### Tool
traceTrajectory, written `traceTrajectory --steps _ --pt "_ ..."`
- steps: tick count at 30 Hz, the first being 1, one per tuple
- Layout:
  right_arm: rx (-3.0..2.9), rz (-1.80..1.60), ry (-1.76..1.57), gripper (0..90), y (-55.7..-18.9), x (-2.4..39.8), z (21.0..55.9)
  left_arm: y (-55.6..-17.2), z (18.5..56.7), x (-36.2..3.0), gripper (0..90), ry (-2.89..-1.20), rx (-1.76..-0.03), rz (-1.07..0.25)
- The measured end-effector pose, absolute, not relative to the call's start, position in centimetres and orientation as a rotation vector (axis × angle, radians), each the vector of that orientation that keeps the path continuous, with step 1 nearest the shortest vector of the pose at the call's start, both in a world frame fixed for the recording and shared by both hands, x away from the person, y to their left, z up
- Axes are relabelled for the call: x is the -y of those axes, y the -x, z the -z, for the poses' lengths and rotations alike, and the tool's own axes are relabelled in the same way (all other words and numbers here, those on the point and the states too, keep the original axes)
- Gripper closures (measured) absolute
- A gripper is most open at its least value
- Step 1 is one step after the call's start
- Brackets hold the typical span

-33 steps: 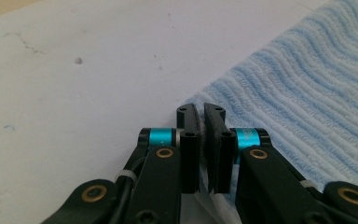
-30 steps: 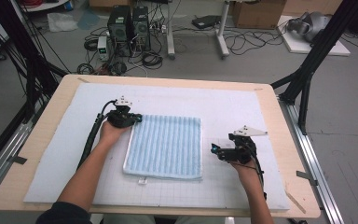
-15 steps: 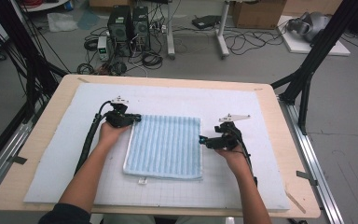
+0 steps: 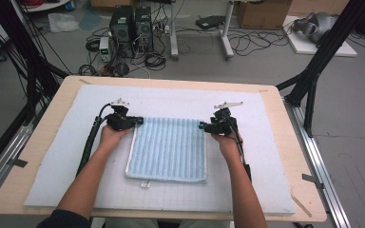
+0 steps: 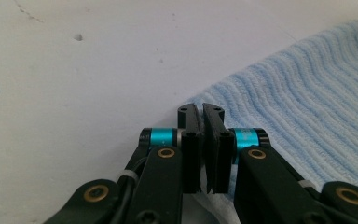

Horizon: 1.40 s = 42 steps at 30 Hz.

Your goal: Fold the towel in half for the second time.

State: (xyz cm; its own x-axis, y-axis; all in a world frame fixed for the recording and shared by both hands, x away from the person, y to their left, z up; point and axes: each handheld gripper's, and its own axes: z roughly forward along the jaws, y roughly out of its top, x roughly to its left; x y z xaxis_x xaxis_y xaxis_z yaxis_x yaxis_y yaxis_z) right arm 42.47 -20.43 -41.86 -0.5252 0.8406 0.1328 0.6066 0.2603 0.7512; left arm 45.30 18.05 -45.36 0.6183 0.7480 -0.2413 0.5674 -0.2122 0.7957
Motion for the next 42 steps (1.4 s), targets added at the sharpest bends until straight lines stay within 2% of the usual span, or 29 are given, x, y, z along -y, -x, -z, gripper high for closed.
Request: traceTrajectory --steps 5,8,10,11,12,14,27,42 --pt "-2.259 -1.047 -1.34 47.3 -43.9 19.2 42.3 -45.4 45.4 -18.3 85.6 -1.89 -1.06 -0.229" --pt "-2.27 -1.0 -1.351 54.4 -44.6 18.7 42.9 -45.4 45.4 -18.3 85.7 -1.887 -1.064 -0.226" --pt "-2.313 -0.966 -1.367 64.3 -44.9 18.7 43.6 -45.4 45.4 -18.3 85.8 -1.885 -1.065 -0.227" --pt "-2.318 -0.966 -1.375 66.1 -45.0 18.7 43.8 -45.4 45.4 -18.3 85.9 -1.884 -1.064 -0.226" --pt "-2.31 -0.988 -1.395 77.0 -45.0 18.8 43.8 -45.4 45.4 -18.3 86.0 -1.886 -1.066 -0.229" --pt "-2.322 -1.011 -1.38 84.0 -45.1 18.8 43.8 -45.3 45.3 -18.2 86.3 -1.893 -1.067 -0.237" --pt "-2.213 -1.085 -1.31 85.2 -45.6 17.8 42.5 -44.7 43.4 -19.7 86.5 -1.817 -1.04 -0.251" --pt "-2.202 -1.272 -1.258 85.0 -43.5 19.0 40.3 -41.8 42.3 -21.0 86.2 -1.693 -0.921 -0.281"
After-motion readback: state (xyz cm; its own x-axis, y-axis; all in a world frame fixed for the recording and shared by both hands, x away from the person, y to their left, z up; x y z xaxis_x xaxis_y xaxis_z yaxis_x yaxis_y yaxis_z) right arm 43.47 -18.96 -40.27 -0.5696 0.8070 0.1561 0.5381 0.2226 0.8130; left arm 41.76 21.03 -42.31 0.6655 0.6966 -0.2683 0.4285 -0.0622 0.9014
